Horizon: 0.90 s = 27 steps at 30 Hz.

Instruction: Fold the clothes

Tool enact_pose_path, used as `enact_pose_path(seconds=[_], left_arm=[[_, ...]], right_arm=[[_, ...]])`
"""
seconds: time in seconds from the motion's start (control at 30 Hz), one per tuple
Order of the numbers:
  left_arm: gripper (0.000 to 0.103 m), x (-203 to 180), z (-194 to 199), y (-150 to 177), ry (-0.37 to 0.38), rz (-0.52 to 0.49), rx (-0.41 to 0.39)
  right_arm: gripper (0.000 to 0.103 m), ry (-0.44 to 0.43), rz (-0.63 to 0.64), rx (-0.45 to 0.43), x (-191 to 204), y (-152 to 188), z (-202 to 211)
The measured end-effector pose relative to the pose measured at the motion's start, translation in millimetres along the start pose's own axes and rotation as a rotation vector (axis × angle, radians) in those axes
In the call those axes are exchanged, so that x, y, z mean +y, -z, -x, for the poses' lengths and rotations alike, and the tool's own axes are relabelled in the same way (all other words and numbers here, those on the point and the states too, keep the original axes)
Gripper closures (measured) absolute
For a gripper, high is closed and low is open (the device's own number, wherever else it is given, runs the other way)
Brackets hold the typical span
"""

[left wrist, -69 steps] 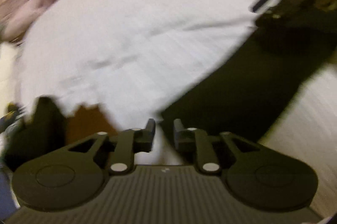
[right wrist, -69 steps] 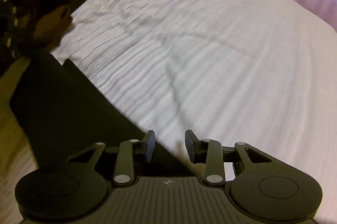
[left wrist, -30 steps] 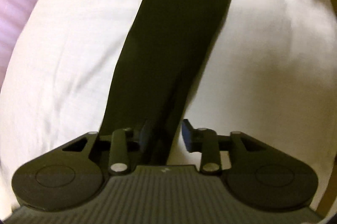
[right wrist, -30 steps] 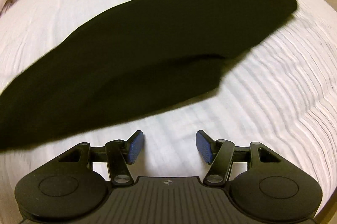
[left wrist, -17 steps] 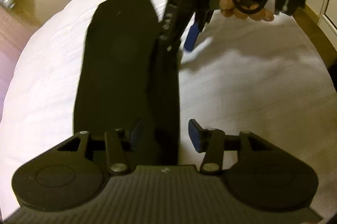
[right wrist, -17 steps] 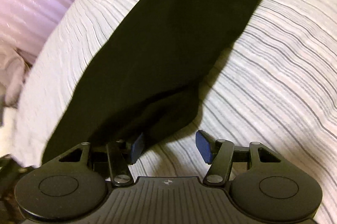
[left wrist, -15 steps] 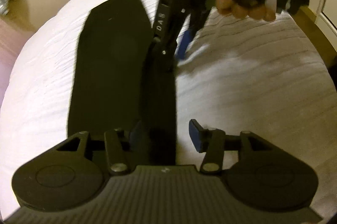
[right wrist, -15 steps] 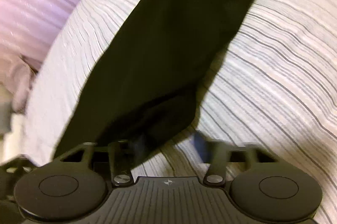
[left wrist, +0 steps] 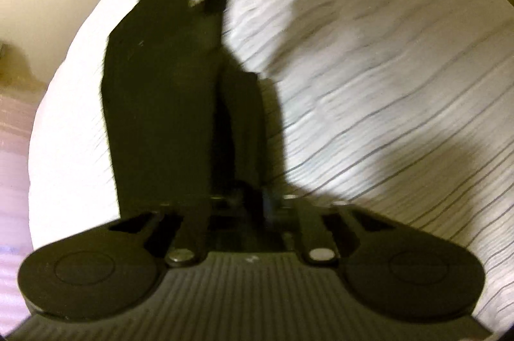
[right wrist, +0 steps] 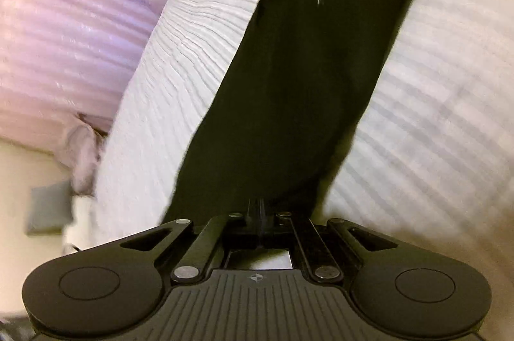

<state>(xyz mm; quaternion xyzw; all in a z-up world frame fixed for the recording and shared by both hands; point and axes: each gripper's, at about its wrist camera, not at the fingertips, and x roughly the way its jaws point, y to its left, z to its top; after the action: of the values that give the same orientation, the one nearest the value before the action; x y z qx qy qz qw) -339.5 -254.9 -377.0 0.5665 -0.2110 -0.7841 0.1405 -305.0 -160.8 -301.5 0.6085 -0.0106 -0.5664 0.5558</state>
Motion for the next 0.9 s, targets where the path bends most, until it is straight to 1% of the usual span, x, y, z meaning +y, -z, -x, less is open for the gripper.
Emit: enact_pose_path(seconds=[0.1,0.13,0.17,0.2,0.23,0.27,0.37,0.47,0.57,0.7,0.77,0.83,0.87,0.9], left_arm=[[0.101,25.1,5.8,7.2,0.022,0.069,-0.010],[0.101,34.2,8.6,10.0,0.032,0.092,-0.016],[0.101,43.1,10.7,13.2,0.055,0.141,-0.023],[0.101,52.0,12.7,16.4,0.080,0.193,-0.031],[0.101,61.7,13.6,19.4,0.099,0.244,-0.038],[0.101,71.4,14.6,23.9,0.102,0.283,-0.039],[0.101,93.7,16.2,32.1,0.120,0.360,-0.049],[0.101,113.0,19.6,34.2,0.129,0.393,-0.055],[0.101,123.1,23.3,36.3,0.145,0.416,-0.071],[0.101,128.5,28.9,41.4,0.149,0.431,-0.093],[0.101,128.2,31.8,43.8,0.151,0.439,-0.107],[0.101,126.8,32.9,44.8,0.153,0.443,-0.118],[0.102,125.3,32.5,44.4,0.155,0.443,-0.122],[0.101,123.3,32.7,44.0,0.157,0.440,-0.123]], right_arm=[[0.102,0.085,0.069,-0.001,3.1,23.2,12.1],[0.100,0.111,0.084,0.001,4.0,32.8,14.8],[0.088,0.135,0.091,0.005,4.8,44.3,16.1],[0.073,0.156,0.103,0.005,8.1,55.1,13.9],[0.031,0.177,0.118,0.002,14.1,65.3,8.0],[0.020,0.186,0.129,-0.002,18.5,73.4,2.9],[0.020,0.180,0.152,-0.020,26.9,89.6,-11.3],[0.020,0.181,0.177,-0.065,35.4,94.9,-31.6],[0.020,0.201,0.169,-0.141,42.1,91.9,-53.9],[0.020,0.181,0.137,-0.221,47.6,79.2,-72.6],[0.020,0.214,0.171,-0.231,51.4,75.9,-82.9],[0.020,0.278,0.196,-0.243,46.4,72.9,-83.1],[0.031,0.312,0.204,-0.252,42.8,71.3,-81.4],[0.045,0.346,0.211,-0.260,39.1,69.7,-79.7]])
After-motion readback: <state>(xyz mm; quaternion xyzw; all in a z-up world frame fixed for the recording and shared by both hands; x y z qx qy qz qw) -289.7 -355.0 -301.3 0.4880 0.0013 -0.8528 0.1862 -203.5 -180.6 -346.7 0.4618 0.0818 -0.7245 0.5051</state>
